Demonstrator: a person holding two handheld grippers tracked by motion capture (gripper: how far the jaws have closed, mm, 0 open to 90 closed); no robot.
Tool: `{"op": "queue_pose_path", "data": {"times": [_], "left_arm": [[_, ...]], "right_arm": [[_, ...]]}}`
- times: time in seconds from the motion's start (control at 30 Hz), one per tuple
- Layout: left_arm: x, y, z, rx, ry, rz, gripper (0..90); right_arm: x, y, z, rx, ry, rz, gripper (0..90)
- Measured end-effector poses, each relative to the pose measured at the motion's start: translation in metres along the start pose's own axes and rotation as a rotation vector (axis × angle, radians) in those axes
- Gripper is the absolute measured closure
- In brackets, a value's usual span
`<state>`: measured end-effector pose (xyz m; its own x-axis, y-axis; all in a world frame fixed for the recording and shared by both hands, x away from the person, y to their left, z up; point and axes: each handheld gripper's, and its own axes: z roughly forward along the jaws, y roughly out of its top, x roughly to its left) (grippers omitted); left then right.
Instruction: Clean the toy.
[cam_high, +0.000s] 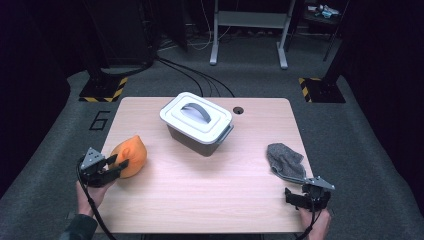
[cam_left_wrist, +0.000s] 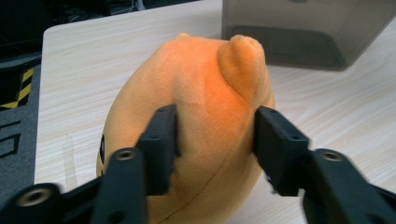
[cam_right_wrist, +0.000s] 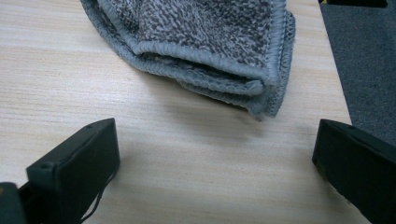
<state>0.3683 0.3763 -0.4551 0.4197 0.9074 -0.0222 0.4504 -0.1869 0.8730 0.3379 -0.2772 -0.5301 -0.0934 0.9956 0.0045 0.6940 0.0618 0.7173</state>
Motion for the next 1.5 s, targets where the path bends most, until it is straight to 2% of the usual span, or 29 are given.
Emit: {"op": "queue_pose_path", "data": {"times": [0.13,0.33,0.37,0.43,0.6,0.7,0.87,0.97,1.0,1.03,1.13,1.2,1.27,1.33,1.37,1.5], "left_arm": [[-0.002,0.003,0.001,0.002,-0.009,-0.011,36.9],[-0.007,0.003,-0.001,0.011,-0.006,-0.029,24.7],[-0.008,0.002,-0.003,0.006,-0.019,-0.056,21.5],[-0.010,0.001,-0.006,0.001,-0.019,-0.064,18.0],[-0.014,-0.003,-0.013,-0.016,-0.026,-0.089,14.9],[-0.019,-0.012,-0.021,-0.036,-0.021,-0.124,13.4],[-0.022,-0.026,-0.024,-0.019,-0.016,-0.134,12.1],[-0.021,-0.039,-0.021,0.013,0.000,-0.133,11.8],[-0.021,-0.039,-0.021,0.013,0.000,-0.133,11.7],[-0.019,-0.048,-0.017,0.033,0.023,-0.142,11.6],[-0.017,-0.059,-0.009,0.060,0.057,-0.137,11.5],[-0.014,-0.065,-0.005,0.086,0.072,-0.147,11.5],[-0.013,-0.068,-0.003,0.087,0.082,-0.146,11.5],[-0.010,-0.073,0.003,0.116,0.095,-0.141,11.5],[-0.009,-0.076,0.006,0.140,0.105,-0.123,11.4],[-0.006,-0.078,0.012,0.175,0.111,-0.114,11.4]], "right_arm": [[0.000,0.000,0.000,0.000,0.001,0.000,0.0],[0.000,0.000,0.000,0.001,0.001,-0.001,0.0],[0.000,0.000,0.000,0.001,0.003,-0.002,0.0],[0.000,0.000,0.000,0.001,0.006,-0.005,0.0],[0.000,0.001,0.000,0.008,0.017,-0.013,0.0],[0.000,0.001,0.000,0.010,0.027,-0.019,0.0],[-0.001,0.001,-0.004,0.003,0.041,-0.013,0.0],[-0.001,0.004,-0.009,-0.019,0.056,-0.017,0.0],[0.000,0.005,-0.012,-0.024,0.060,-0.024,0.0],[0.003,0.007,-0.014,-0.029,0.064,-0.029,0.0],[0.009,0.013,-0.019,-0.038,0.082,-0.051,0.0],[0.015,0.018,-0.022,-0.040,0.100,-0.070,0.0],[0.019,0.021,-0.023,-0.045,0.106,-0.076,0.0],[0.026,0.026,-0.025,-0.046,0.125,-0.090,0.0],[0.033,0.031,-0.025,-0.055,0.149,-0.103,0.0],[0.045,0.040,-0.025,-0.056,0.180,-0.131,0.0]]}}
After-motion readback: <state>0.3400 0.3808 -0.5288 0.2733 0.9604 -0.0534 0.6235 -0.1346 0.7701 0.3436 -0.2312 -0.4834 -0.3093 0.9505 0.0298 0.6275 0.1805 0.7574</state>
